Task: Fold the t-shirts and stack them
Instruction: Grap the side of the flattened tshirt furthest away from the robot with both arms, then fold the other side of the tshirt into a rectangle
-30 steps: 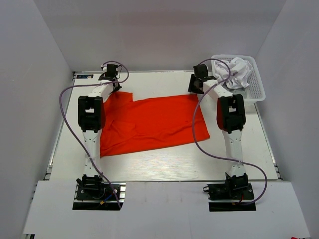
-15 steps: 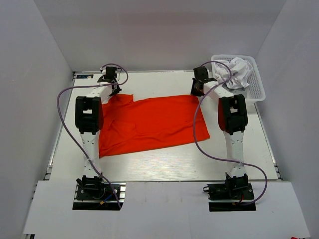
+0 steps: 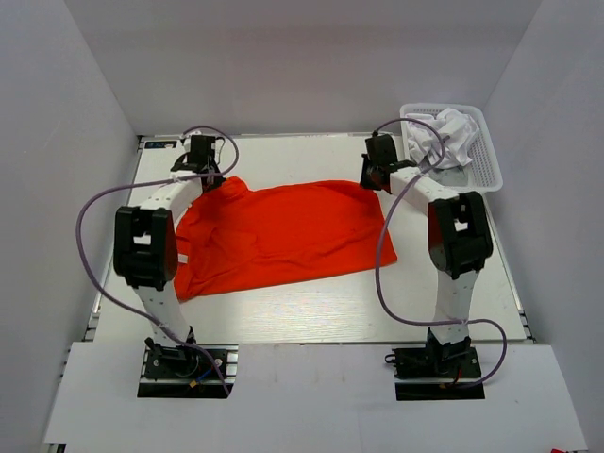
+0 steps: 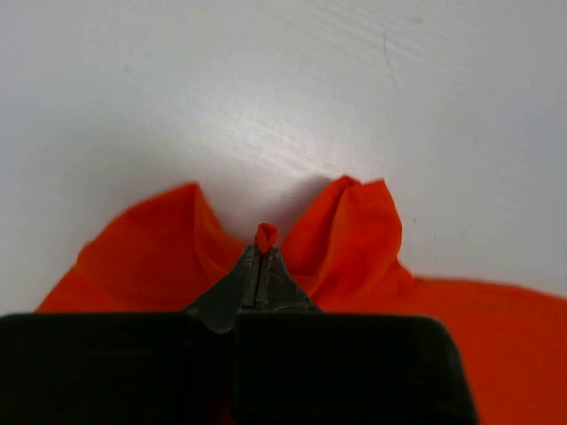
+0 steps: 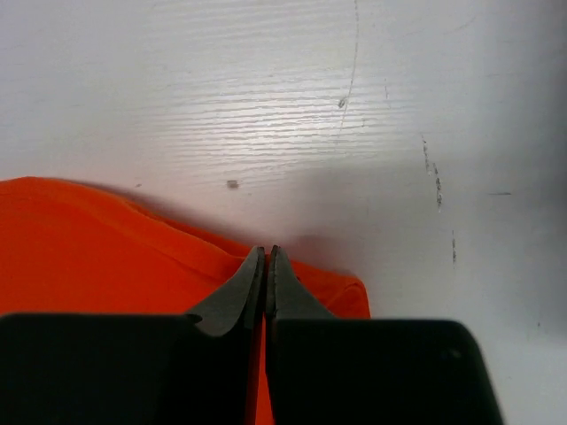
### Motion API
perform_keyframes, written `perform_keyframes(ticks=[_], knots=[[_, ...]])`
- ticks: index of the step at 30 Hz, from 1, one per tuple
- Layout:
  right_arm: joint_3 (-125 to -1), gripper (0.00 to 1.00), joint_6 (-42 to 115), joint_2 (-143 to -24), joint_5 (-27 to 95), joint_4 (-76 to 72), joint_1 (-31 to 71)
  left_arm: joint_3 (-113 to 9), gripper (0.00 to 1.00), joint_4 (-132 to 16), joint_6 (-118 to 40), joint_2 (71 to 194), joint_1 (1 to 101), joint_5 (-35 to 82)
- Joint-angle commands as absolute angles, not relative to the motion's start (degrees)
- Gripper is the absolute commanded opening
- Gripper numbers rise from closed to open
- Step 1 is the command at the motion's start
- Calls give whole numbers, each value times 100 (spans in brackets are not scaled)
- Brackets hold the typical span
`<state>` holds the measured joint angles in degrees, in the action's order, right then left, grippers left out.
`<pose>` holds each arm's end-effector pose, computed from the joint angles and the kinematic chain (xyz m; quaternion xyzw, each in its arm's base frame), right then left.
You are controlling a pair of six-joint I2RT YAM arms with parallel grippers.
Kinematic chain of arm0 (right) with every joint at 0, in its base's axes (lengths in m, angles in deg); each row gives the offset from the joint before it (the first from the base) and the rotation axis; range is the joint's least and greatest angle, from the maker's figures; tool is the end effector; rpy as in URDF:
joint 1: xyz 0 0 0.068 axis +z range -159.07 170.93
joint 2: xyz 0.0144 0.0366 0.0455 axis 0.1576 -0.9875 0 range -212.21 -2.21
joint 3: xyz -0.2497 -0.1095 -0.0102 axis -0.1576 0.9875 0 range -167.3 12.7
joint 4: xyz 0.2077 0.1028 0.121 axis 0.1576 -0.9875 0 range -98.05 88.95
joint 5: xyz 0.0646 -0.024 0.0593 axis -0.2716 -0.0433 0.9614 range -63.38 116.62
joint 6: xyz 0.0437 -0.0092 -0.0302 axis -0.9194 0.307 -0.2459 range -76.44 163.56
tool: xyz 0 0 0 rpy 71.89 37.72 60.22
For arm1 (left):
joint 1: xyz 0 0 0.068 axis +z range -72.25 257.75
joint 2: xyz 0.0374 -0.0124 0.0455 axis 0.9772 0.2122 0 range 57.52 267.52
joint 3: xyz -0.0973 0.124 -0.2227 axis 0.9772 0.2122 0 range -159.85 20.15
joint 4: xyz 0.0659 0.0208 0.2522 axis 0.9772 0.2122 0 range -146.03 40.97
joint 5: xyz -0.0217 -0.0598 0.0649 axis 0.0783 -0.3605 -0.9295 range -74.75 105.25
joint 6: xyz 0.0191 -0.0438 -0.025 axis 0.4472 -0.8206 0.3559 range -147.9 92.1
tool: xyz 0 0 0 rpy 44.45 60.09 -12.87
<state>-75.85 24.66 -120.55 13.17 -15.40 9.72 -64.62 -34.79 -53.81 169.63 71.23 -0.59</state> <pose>0.4435 0.1421 0.2006 0.0465 0.9146 0.0229 0.4011 0.4346 -0.0398 0.2177 -0.2041 0.9050 0.0259 0.3724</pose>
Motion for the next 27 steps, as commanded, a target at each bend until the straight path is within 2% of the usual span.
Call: perform_keyframes(ticks=[1, 12, 17, 27], knots=[[-6968, 0, 2536, -11341, 1177, -844, 1027, -5607, 0, -3564, -5681, 15828, 7081, -172], [-5348, 0, 2176, -9934, 1019, -412, 1053, -2769, 0, -3801, -6577, 13101, 7028, 268], [-5040, 0, 2123, -9599, 931, -465, 1036, -1986, 0, -3520, -6928, 11784, 7028, 461], [-4715, 0, 2071, -9353, 1027, -518, 1027, -1307, 0, -2133, -7624, 10832, 7028, 364]])
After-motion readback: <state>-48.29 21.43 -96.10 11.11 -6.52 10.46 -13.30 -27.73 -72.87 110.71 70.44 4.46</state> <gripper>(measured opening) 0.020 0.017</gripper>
